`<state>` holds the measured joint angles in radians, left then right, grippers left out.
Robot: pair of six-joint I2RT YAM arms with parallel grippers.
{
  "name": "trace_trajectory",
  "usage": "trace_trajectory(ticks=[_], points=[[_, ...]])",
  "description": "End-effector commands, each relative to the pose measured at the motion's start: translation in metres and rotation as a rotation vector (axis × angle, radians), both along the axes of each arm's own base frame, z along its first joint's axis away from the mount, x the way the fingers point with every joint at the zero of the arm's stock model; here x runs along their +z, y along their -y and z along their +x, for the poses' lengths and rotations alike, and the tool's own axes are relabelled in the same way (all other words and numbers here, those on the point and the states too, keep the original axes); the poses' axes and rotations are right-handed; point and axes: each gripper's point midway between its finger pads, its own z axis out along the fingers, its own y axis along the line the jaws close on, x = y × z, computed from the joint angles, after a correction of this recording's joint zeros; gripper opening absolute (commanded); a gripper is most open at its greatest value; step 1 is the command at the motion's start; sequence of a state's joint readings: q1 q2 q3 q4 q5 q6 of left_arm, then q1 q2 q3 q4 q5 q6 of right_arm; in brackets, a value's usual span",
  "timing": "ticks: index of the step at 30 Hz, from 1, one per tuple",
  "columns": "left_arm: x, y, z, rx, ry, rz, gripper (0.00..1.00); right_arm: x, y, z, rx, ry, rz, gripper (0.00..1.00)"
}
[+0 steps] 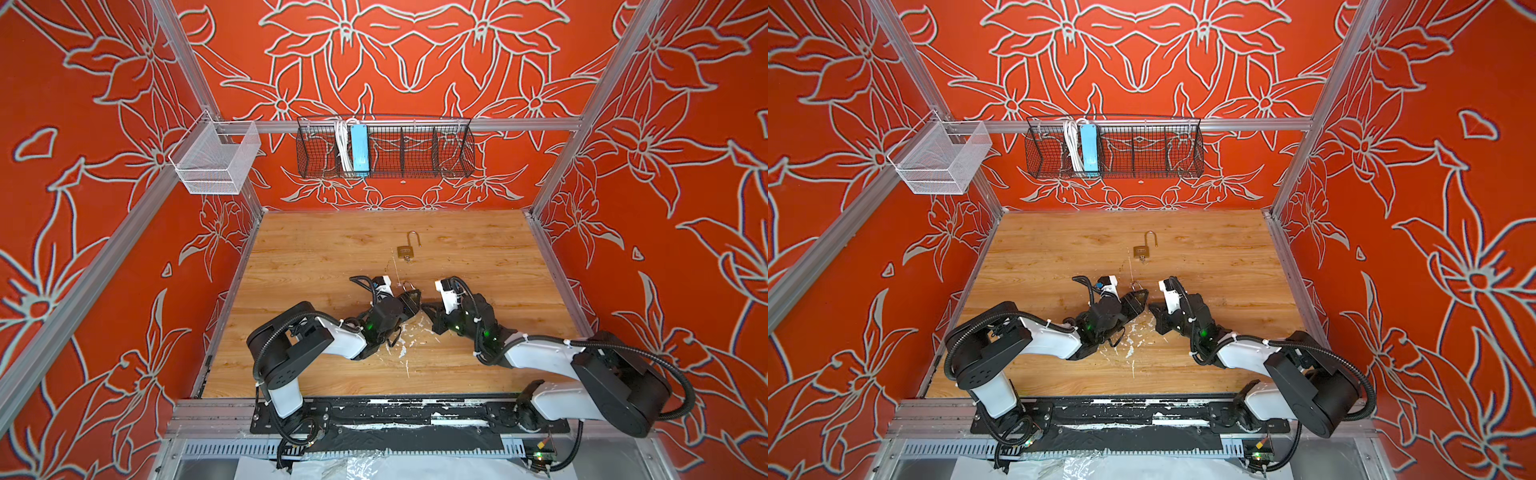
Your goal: Unlock with the key
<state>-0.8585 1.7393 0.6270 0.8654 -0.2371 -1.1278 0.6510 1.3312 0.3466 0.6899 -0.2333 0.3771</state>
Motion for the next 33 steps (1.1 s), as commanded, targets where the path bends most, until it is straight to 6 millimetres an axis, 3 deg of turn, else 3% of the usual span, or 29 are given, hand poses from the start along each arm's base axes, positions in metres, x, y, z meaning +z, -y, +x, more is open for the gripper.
trace_trajectory(ticks=[1, 9, 12, 14, 20, 22, 25, 27, 30, 33], points=[[-0.011, 0.039, -0.038, -0.226, -0.046, 0.026, 0.0, 0.071, -0.004, 0.017, -0.027, 0.224, 0.138, 0.07], [-0.01, 0.043, -0.039, -0.259, -0.033, 0.055, 0.0, 0.074, 0.004, 0.018, -0.053, 0.235, 0.135, 0.11], [-0.005, 0.031, -0.034, -0.197, -0.007, 0.064, 0.0, 0.072, 0.007, 0.019, -0.066, 0.235, 0.126, 0.11], [-0.004, 0.012, -0.029, -0.108, -0.002, 0.106, 0.0, 0.069, 0.013, 0.022, -0.103, 0.228, 0.1, 0.14], [0.003, -0.062, -0.011, 0.154, -0.048, 0.511, 0.0, 0.047, 0.056, 0.038, -0.339, 0.108, -0.109, 0.5], [0.01, -0.066, -0.004, 0.083, -0.051, 0.702, 0.0, 0.037, 0.068, 0.045, -0.402, 0.033, -0.184, 0.58], [0.011, -0.058, 0.001, -0.082, -0.074, 0.953, 0.0, 0.019, 0.064, 0.052, -0.367, -0.097, -0.208, 0.63], [0.006, -0.064, 0.003, -0.087, -0.143, 1.068, 0.0, 0.008, 0.065, 0.056, -0.367, -0.179, -0.237, 0.66], [-0.008, -0.067, 0.004, -0.084, -0.239, 1.12, 0.0, -0.005, 0.072, 0.058, -0.374, -0.282, -0.255, 0.68], [-0.028, -0.069, 0.0, -0.109, -0.346, 1.041, 0.0, -0.015, 0.081, 0.056, -0.373, -0.361, -0.269, 0.68]])
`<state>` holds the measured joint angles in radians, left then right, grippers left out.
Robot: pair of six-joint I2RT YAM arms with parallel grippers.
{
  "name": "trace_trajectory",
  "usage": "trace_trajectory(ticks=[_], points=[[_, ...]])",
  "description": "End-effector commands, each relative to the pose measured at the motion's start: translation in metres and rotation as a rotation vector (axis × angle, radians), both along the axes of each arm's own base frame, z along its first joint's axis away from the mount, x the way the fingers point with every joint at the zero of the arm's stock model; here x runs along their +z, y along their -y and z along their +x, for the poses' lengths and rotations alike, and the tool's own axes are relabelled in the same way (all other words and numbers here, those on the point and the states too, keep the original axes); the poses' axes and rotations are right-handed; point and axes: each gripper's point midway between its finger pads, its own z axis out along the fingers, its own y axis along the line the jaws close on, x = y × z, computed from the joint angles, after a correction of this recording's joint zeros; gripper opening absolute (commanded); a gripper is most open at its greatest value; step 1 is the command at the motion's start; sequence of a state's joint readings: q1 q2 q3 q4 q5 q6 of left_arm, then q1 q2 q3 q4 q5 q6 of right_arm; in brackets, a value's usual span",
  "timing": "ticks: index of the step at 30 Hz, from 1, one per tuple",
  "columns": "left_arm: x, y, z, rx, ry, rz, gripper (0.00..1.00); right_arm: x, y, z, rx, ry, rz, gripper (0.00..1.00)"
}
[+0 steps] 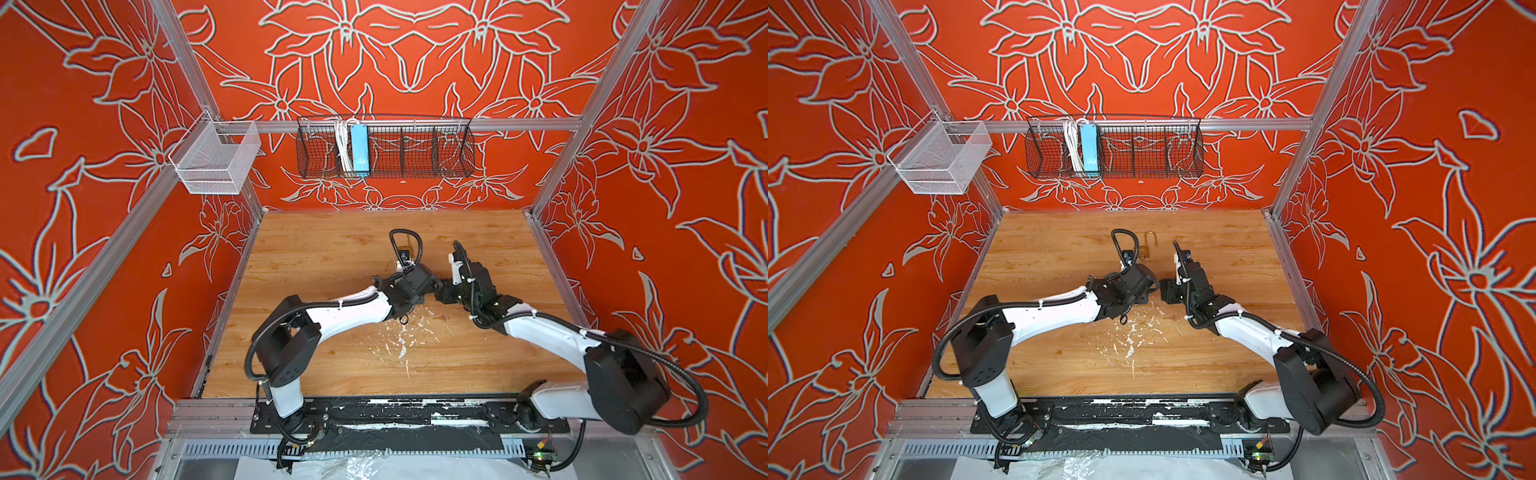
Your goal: Unlock with the key
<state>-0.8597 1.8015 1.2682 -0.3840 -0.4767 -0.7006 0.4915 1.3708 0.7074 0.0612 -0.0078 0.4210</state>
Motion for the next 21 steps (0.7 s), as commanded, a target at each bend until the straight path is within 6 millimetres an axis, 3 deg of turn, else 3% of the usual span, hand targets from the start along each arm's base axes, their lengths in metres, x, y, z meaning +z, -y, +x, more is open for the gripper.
trace_trajectory(ticks=[1, 4, 7, 10, 21], points=[[-0.039, -0.038, -0.022, 0.037, -0.203, 0.091, 0.0, -0.021, 0.01, -0.015, -0.011, -0.148, -0.01, 0.69], [-0.053, -0.045, -0.02, 0.042, -0.282, -0.011, 0.0, -0.021, 0.012, -0.014, 0.004, -0.163, -0.029, 0.68], [-0.06, -0.047, -0.019, 0.032, -0.337, -0.072, 0.21, -0.025, 0.008, -0.024, 0.063, -0.236, -0.049, 0.68], [-0.062, -0.042, -0.017, 0.008, -0.345, -0.094, 0.33, -0.034, 0.011, -0.039, 0.078, -0.278, -0.046, 0.65], [-0.066, -0.04, -0.017, -0.001, -0.366, -0.093, 0.58, -0.061, 0.013, -0.053, 0.142, -0.384, -0.113, 0.54]])
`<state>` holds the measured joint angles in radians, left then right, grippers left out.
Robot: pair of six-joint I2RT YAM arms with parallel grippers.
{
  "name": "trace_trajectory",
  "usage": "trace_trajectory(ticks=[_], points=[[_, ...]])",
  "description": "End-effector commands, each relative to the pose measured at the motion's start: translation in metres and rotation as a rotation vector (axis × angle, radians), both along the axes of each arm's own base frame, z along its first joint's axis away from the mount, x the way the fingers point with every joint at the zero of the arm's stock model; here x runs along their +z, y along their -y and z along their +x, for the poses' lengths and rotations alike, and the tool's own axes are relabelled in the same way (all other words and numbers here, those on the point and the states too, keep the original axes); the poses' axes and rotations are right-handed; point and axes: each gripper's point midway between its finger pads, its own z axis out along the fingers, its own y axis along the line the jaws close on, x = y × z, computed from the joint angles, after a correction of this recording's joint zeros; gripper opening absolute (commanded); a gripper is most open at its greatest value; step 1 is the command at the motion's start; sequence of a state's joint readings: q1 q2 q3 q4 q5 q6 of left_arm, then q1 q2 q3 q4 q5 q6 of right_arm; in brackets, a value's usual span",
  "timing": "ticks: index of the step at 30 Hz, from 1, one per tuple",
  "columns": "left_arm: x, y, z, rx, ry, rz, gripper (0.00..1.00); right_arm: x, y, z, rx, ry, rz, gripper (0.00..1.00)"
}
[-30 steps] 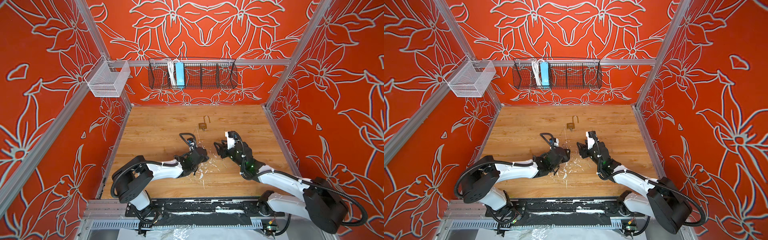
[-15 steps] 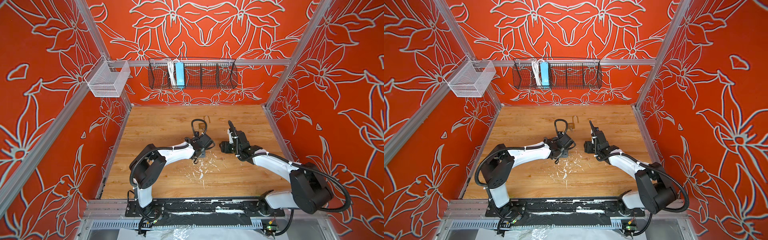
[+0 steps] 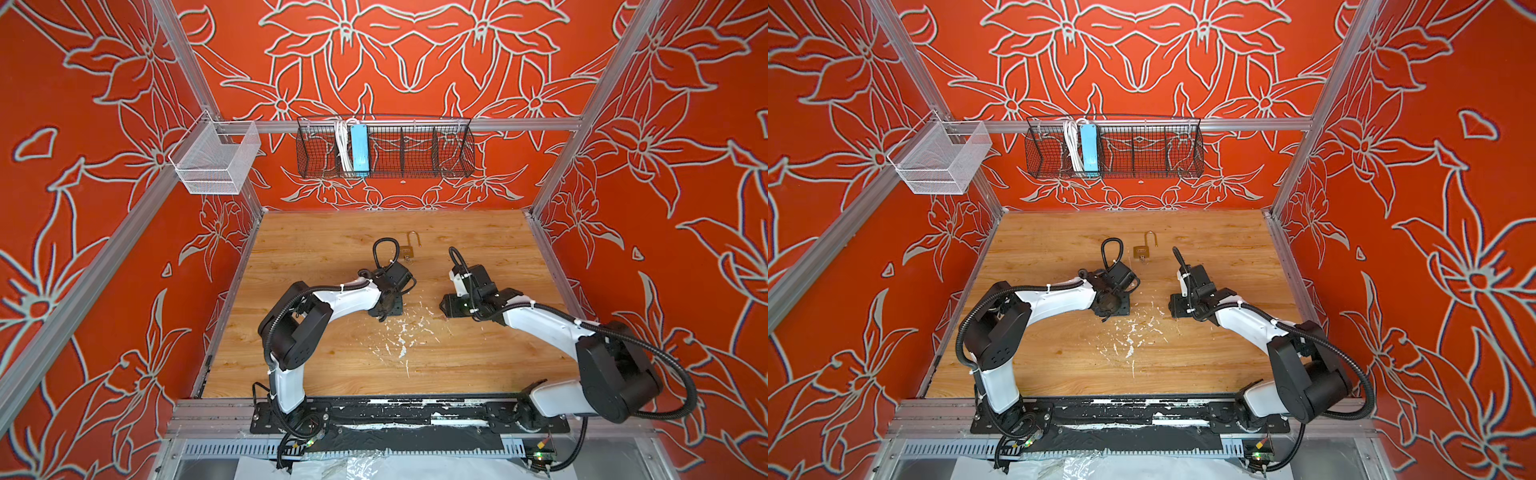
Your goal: Unlock with the key
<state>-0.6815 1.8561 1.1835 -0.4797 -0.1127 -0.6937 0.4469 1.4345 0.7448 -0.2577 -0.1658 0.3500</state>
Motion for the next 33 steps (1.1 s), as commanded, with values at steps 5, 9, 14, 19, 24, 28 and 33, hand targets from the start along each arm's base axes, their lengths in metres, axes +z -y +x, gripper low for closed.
trace_trajectory(ticks=[5, 9, 14, 19, 24, 28, 33], points=[[0.016, 0.004, 0.007, -0.009, 0.04, -0.029, 0.72, -0.015, -0.007, -0.006, 0.062, -0.105, -0.013, 0.44], [0.026, 0.007, 0.007, -0.029, 0.059, -0.064, 0.79, -0.024, -0.004, -0.007, 0.066, -0.132, -0.044, 0.37], [0.046, 0.009, 0.004, -0.071, 0.132, -0.123, 0.83, -0.027, -0.001, -0.007, 0.07, -0.147, -0.072, 0.33], [0.067, 0.012, -0.001, -0.118, 0.233, -0.209, 1.0, -0.027, -0.002, -0.009, 0.085, -0.159, -0.072, 0.29], [0.08, 0.01, -0.002, -0.136, 0.276, -0.223, 0.97, -0.028, -0.006, -0.014, 0.111, -0.189, -0.055, 0.26], [0.087, 0.008, -0.003, -0.139, 0.303, -0.229, 0.97, -0.03, -0.008, -0.019, 0.136, -0.222, -0.057, 0.26], [0.087, 0.009, -0.003, -0.141, 0.306, -0.235, 0.97, -0.034, -0.01, -0.019, 0.147, -0.238, -0.054, 0.16]])
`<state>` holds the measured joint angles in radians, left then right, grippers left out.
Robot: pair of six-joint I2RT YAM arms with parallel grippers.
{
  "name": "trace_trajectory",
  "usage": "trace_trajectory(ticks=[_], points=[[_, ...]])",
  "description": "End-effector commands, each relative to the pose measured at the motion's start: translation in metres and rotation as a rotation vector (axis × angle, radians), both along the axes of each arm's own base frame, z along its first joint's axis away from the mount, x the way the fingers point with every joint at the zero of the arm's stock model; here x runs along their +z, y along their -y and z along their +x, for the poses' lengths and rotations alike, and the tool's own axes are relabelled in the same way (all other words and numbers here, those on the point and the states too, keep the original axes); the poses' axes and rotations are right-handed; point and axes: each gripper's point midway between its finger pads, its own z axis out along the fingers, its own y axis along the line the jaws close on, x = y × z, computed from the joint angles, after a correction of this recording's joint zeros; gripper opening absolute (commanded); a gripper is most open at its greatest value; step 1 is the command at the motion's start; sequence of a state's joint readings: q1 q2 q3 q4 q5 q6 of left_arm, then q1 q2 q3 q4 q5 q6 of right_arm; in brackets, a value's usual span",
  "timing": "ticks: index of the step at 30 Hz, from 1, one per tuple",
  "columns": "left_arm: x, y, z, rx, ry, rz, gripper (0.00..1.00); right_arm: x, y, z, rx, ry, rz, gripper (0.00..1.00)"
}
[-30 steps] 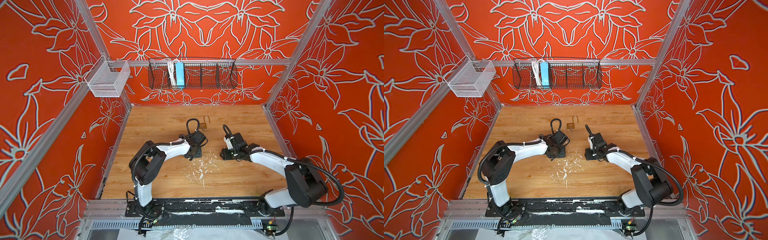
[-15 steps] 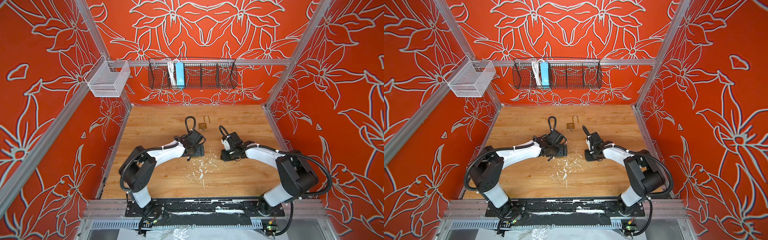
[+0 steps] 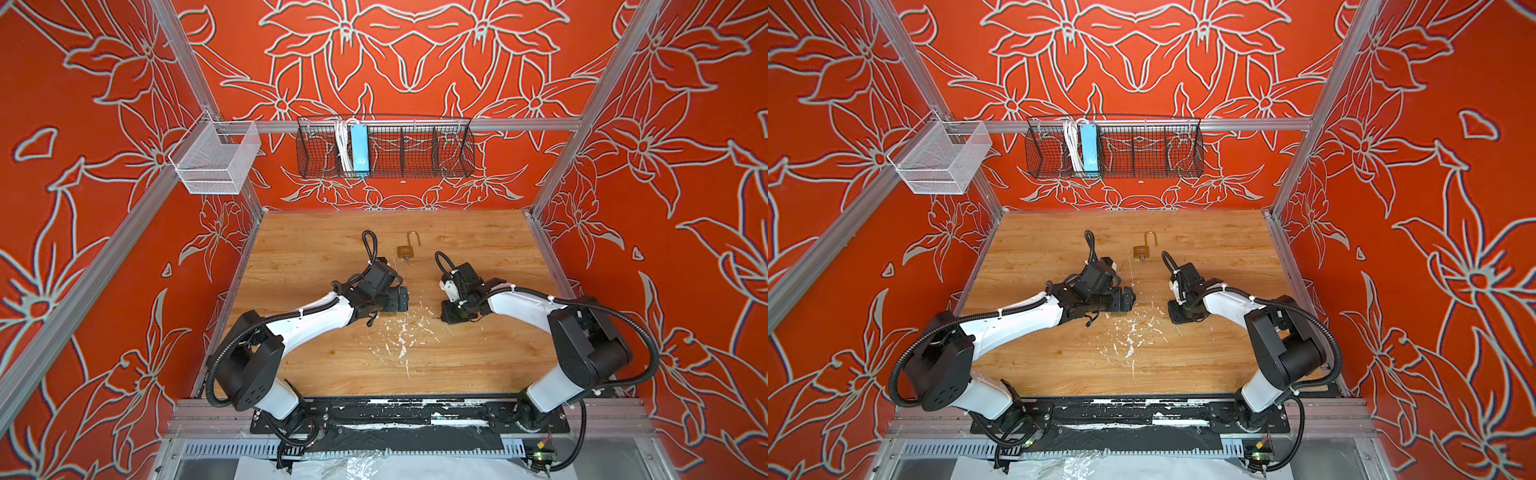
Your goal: Unlock with the key
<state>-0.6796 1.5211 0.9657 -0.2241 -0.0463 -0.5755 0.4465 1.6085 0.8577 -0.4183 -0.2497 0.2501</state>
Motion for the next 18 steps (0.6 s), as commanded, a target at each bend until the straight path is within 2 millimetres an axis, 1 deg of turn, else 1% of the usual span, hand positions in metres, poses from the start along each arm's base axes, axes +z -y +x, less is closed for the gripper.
trace_trajectory(ticks=[1, 5, 8, 10, 13, 15, 16, 18], points=[[0.005, 0.0, 0.001, -0.008, 0.019, -0.009, 0.97, -0.002, -0.002, -0.003, 0.021, -0.037, 0.0, 0.12], [0.003, 0.003, 0.003, -0.015, 0.015, -0.017, 0.97, -0.002, -0.002, -0.001, 0.022, -0.025, 0.001, 0.01], [0.005, 0.011, 0.001, -0.061, 0.021, -0.044, 0.97, 0.006, -0.007, 0.003, 0.04, 0.015, 0.036, 0.0], [0.011, 0.023, -0.002, -0.135, 0.051, -0.089, 0.97, 0.015, -0.012, 0.008, 0.052, 0.062, 0.064, 0.0], [0.023, 0.034, -0.005, -0.221, 0.115, -0.131, 0.99, 0.04, -0.022, 0.011, 0.075, 0.136, 0.138, 0.0], [0.032, 0.038, -0.008, -0.283, 0.181, -0.151, 1.0, 0.061, -0.026, 0.014, 0.083, 0.207, 0.181, 0.0], [0.038, 0.041, -0.011, -0.328, 0.226, -0.166, 0.98, 0.075, -0.027, 0.016, 0.087, 0.245, 0.198, 0.0], [0.047, 0.042, -0.013, -0.358, 0.297, -0.187, 0.95, 0.102, -0.028, 0.02, 0.079, 0.322, 0.223, 0.0]])
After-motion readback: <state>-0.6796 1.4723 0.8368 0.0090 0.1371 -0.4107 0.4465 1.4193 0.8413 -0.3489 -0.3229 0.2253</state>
